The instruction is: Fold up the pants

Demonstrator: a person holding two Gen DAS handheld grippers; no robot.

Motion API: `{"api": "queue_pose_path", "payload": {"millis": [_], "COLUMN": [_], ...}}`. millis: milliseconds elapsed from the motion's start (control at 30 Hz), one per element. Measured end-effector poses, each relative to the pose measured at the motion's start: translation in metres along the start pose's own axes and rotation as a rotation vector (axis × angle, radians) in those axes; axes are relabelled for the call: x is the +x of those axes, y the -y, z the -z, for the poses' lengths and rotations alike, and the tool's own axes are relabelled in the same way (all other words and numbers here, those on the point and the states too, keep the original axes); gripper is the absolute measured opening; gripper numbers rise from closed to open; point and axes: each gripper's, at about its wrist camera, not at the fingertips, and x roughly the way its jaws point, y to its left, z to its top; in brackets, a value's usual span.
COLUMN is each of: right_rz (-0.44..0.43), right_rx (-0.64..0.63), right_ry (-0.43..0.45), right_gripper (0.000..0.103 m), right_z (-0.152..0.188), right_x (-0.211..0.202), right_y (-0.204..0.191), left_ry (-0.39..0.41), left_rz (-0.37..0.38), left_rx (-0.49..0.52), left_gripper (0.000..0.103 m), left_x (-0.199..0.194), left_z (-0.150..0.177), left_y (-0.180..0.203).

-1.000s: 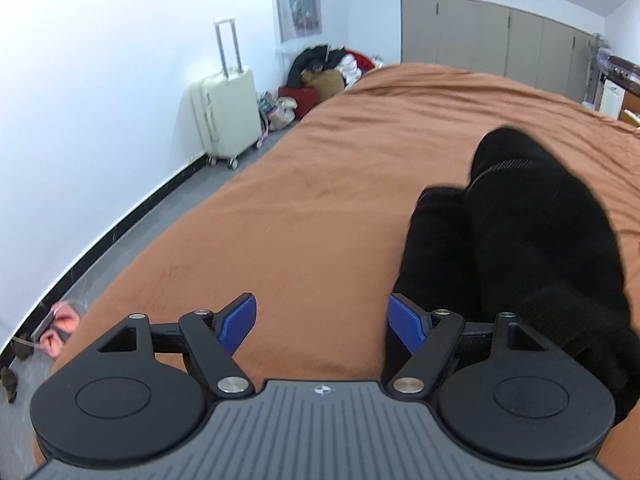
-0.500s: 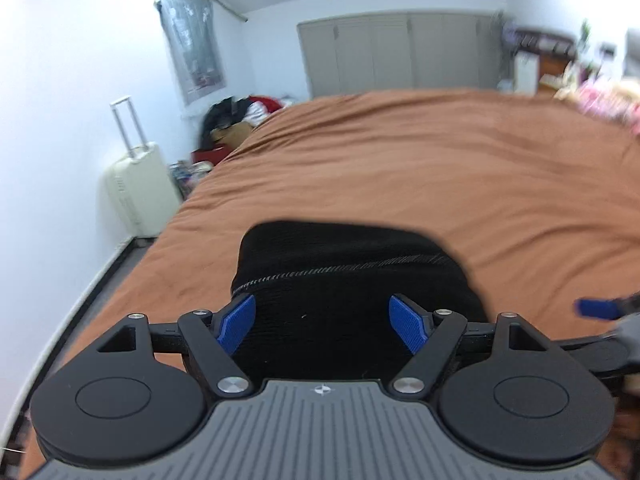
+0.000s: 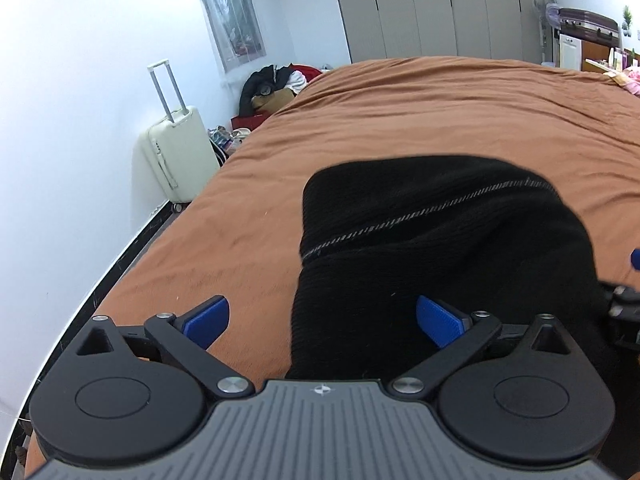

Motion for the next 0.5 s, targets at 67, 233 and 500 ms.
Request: {"api": "queue_pose_path", "payload": {"millis": [67, 233, 500], "right_rz": [-0.001, -0.043, -0.219], "right_rx": [0.002, 0.024, 0.188], "right_ry": [-0.004, -0.031, -0.083], "right_gripper": [0.07, 0.087, 0.097], "right_z": [0.001, 0.0, 0.002], "right_x": [-0.002, -0.007, -0.027], "right_y": [0.0, 0.023, 0.079], "left_ry": [0.007, -0.012, -0.15], "left_rz": [0.012, 0.042, 0.134], "left_rx": [-0.001, 0.0, -0.008], "left_gripper": [0.103, 0.103, 0.103], "left_x": [-0.003, -0.015, -0.028], "left_z": [0.006, 0.001, -0.003], "left_y": [-0.001, -0.009, -0.036]}}
